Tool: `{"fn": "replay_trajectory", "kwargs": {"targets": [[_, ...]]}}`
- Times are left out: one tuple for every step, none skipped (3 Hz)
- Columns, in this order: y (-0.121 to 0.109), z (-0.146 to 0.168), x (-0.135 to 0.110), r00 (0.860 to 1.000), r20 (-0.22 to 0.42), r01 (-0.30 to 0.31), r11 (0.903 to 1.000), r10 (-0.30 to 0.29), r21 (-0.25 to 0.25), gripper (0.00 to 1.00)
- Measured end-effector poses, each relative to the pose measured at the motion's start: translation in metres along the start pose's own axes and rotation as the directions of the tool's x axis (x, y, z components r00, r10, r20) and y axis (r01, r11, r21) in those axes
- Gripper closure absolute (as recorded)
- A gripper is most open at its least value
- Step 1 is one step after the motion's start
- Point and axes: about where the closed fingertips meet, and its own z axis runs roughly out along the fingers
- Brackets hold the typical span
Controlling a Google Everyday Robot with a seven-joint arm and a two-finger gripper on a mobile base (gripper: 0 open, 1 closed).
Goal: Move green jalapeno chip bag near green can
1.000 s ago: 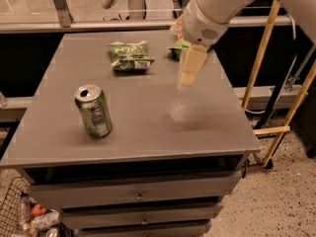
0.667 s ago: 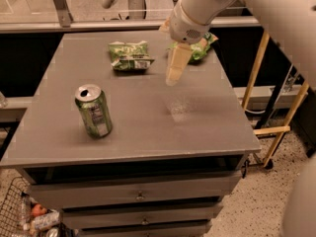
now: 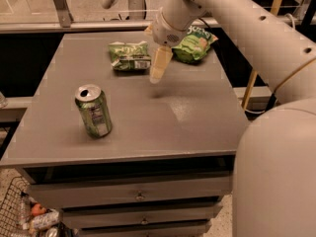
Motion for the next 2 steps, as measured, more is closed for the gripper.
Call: {"fn": "replay_trajectory", "kwargs": {"targets": [[-0.006,0.024,-0.005,1.0,-0.012,0.009,0.9997,-0.009,-0.022,0.0],[-0.008,0.037,-0.011,1.0,-0.023,0.014,0.9993,-0.015,-0.033,0.18]]}}
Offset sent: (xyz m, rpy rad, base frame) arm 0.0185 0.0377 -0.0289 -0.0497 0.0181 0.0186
